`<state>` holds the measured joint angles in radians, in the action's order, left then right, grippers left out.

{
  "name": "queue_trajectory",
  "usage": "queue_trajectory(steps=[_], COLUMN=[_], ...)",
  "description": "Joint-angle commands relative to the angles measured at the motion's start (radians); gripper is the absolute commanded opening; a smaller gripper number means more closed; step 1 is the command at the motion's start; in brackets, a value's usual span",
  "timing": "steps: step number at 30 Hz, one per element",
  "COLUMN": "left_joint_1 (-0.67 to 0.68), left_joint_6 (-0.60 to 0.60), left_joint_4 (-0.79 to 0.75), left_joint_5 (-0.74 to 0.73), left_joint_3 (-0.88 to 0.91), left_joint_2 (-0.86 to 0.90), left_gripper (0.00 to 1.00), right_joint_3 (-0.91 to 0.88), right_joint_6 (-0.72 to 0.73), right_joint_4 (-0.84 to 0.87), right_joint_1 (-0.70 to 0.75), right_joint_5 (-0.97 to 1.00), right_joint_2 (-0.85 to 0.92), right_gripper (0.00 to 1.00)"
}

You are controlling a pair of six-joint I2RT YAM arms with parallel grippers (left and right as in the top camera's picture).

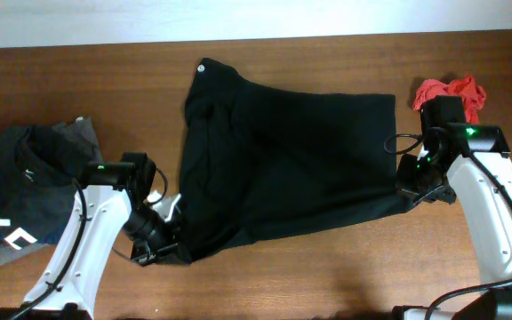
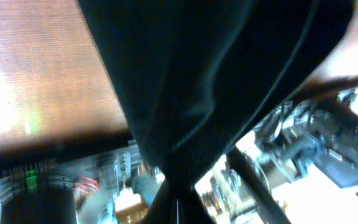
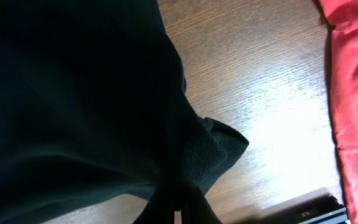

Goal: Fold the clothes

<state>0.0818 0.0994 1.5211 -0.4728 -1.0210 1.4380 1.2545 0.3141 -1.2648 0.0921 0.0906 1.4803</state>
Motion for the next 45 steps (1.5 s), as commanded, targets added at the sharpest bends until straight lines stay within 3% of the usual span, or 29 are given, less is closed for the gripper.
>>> queue_trajectory(steps=[1, 10, 13, 14, 20, 27, 30, 34, 45], left_joint_1=[-0.003, -0.003, -0.004, -0.005, -0.048, -0.105, -0.105, -0.105, -0.105], left_joint_6=[0.004, 0.005, 0.005, 0.005, 0.015, 0.054, 0.053, 0.048, 0.000], left_joint_4=[0.068, 0.131, 0.118, 0.101, -0.104, -0.505, -0.635, -0.772, -1.030], left_joint_5=[-0.002, 0.010, 0.026, 0.036, 0.050, 0.116, 0.127, 0.122, 0.201], left_joint_3=[-0.014, -0.014, -0.014, -0.014, -0.014, -0.014, -0.014, -0.014, -0.014], left_joint_2=[-0.036, -0.101, -0.103, -0.103, -0.103, -0.038, 0.055, 0.206, 0.326], left_gripper=[0.01, 0.03, 0.30, 0.45, 0.65, 0.65, 0.50, 0.39, 0.43], right_joint_3=[-0.002, -0.002, -0.002, -0.002, -0.002, -0.002, -0.002, -0.002, -0.002], right_joint_6=[0.005, 0.006, 0.005, 0.005, 0.005, 0.006, 0.006, 0.006, 0.006], right_joint_4=[-0.004, -0.007, -0.010, -0.011, -0.011, -0.010, -0.005, -0.002, -0.002], right_joint_1=[0.008, 0.008, 0.008, 0.008, 0.008, 0.007, 0.007, 0.007, 0.007], right_joint_5=[0.039, 0.090, 0.090, 0.091, 0.090, 0.090, 0.090, 0.086, 0.077], right_joint_2=[0.000, 0.000, 0.000, 0.000, 0.000, 0.000, 0.000, 0.000, 0.000], right_gripper=[0.06, 0.06, 0.06, 0.06, 0.06, 0.06, 0.06, 0.06, 0.06])
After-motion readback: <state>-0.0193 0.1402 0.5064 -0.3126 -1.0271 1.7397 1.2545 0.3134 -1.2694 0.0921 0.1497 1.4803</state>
